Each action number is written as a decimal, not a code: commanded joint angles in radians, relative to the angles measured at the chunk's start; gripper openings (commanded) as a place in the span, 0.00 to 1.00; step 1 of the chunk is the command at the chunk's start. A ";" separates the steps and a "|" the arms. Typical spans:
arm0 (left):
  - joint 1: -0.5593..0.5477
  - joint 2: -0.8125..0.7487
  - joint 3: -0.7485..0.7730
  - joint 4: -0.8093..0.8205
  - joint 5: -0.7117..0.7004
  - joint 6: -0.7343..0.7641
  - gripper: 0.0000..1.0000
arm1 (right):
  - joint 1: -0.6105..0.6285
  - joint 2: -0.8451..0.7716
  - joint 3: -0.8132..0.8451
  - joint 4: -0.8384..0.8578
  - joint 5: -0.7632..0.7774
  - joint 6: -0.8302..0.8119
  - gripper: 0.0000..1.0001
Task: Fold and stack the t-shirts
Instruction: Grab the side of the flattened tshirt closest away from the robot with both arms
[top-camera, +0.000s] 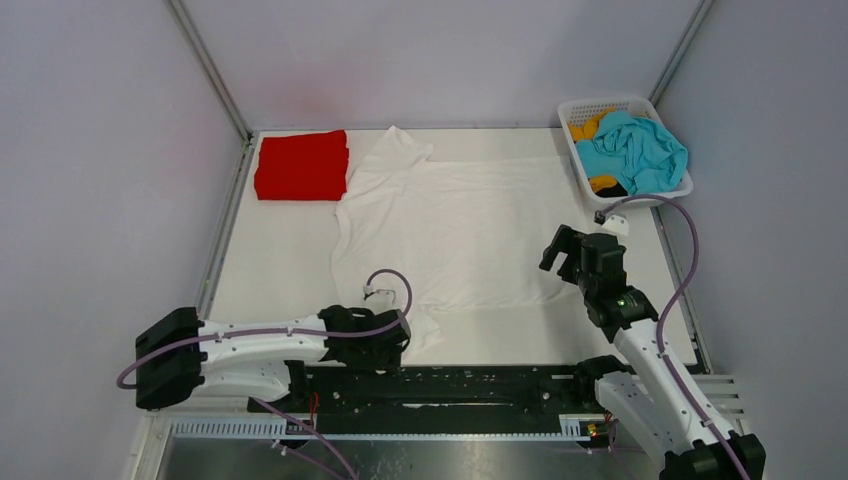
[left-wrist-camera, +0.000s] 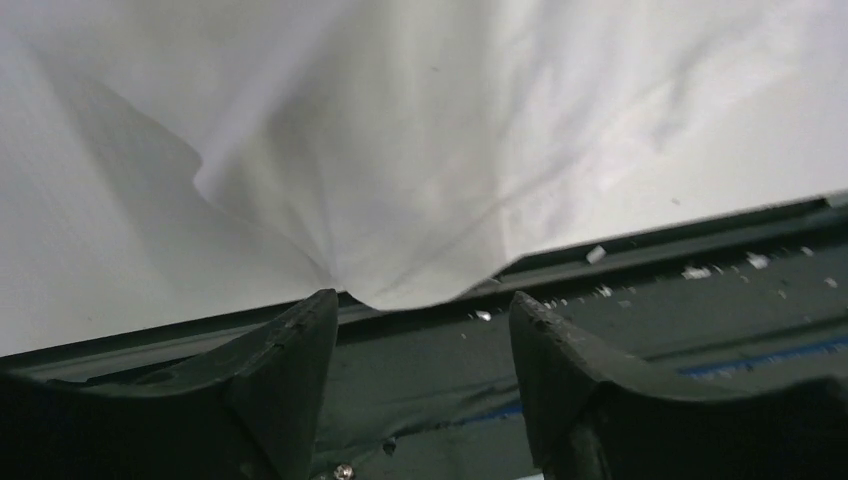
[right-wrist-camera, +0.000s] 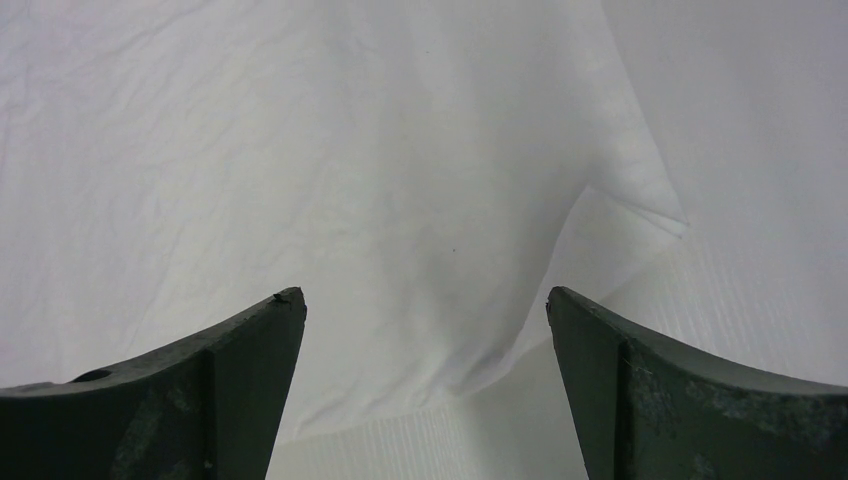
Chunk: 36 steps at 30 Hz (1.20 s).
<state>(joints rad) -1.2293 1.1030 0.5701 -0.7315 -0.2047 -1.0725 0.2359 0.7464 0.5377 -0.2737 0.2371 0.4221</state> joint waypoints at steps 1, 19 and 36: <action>-0.006 0.069 -0.019 0.064 -0.068 -0.093 0.59 | -0.003 -0.006 -0.012 0.030 0.055 0.034 1.00; 0.044 0.178 0.073 -0.094 -0.257 -0.152 0.00 | -0.004 0.053 -0.018 -0.177 0.246 0.242 0.99; 0.127 -0.080 -0.023 -0.019 -0.247 0.021 0.00 | -0.125 0.593 0.238 -0.274 0.093 0.181 0.90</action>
<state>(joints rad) -1.1099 1.0515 0.5659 -0.7876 -0.4263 -1.0840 0.1268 1.2484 0.6956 -0.5175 0.3588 0.6182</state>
